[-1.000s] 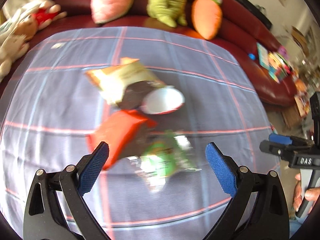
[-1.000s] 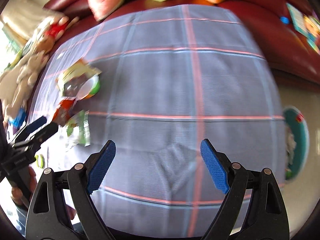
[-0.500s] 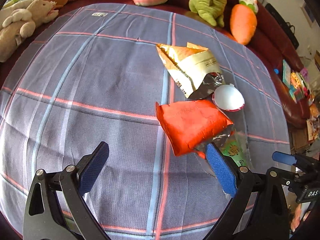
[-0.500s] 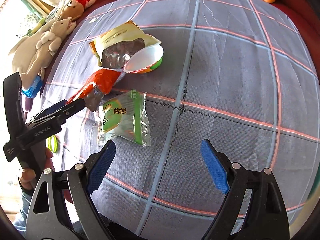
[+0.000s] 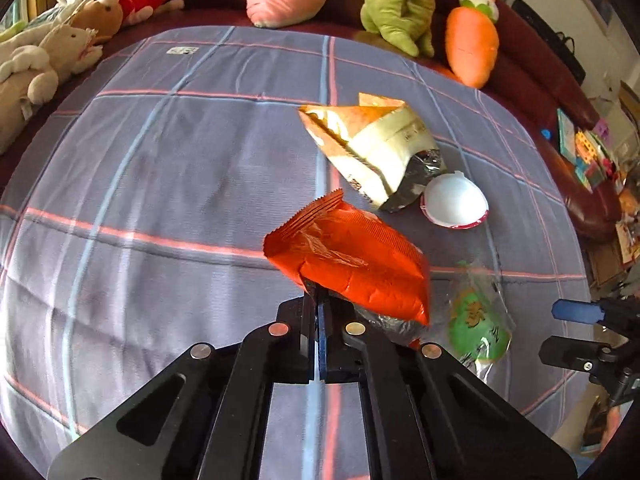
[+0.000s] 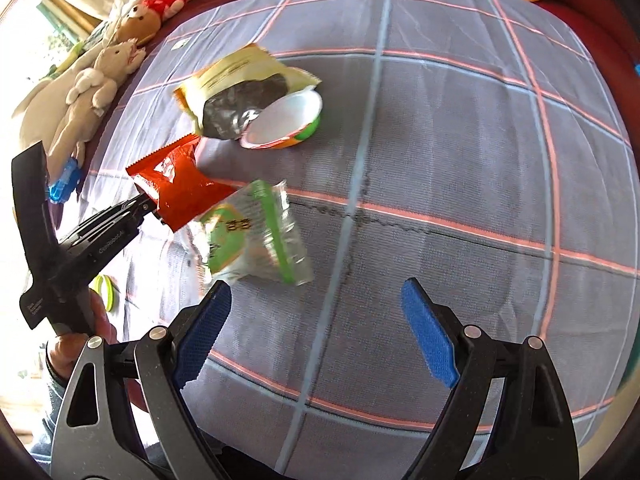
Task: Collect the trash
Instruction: 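Grasp the orange snack packet with left tool while right tool grasps the green-labelled wrapper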
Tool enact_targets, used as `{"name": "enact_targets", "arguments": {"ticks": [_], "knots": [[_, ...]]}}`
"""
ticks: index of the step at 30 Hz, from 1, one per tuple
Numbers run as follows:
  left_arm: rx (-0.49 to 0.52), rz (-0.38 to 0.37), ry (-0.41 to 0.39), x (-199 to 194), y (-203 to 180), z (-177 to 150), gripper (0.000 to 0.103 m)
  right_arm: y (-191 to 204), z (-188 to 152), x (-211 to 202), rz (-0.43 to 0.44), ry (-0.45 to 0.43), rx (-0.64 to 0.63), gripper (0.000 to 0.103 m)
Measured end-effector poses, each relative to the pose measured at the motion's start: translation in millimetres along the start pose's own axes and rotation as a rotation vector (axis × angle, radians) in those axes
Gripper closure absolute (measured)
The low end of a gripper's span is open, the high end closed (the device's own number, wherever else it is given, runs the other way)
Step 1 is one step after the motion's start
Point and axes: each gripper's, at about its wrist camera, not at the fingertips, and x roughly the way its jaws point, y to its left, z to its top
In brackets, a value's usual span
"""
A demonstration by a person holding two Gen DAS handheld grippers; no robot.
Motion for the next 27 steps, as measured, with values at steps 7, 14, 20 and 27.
{"name": "enact_targets", "arguments": {"ticks": [7,14,20,27], "knots": [[-0.036,-0.015,-0.006,-28.1,31.8,-20.2,0.102,29.2,11.5,24.8,0.042,0.018,-0.079,0.020],[-0.061,-0.039,0.012,-35.0,40.2,-39.3,0.102,40.7,19.9,49.7,0.063,0.038,-0.132,0.020],[-0.073,-0.040,0.010,-35.9,37.7,-38.3,0.102,48.1,12.4,40.8,0.106,0.019,-0.177,0.037],[-0.091,-0.062,0.007,-39.0,38.9,-37.5,0.102,34.3,9.0,23.5,0.086,-0.011,-0.155,0.046]]}}
